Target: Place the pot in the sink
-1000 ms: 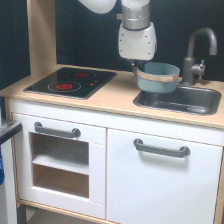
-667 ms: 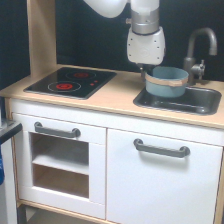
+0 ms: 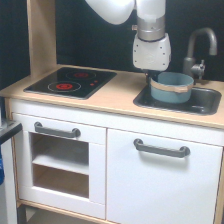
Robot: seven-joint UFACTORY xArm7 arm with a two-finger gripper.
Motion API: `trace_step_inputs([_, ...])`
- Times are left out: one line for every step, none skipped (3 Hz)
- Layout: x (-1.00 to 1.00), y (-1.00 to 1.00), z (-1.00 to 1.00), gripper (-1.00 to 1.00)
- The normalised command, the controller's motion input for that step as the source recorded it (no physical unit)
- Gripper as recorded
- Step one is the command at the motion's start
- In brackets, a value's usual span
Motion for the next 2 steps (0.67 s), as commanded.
trace_step_inputs([0.12,0.08,-0.35,-0.33])
trace_step_inputs([0.04,0.07,-0.36,-0.16])
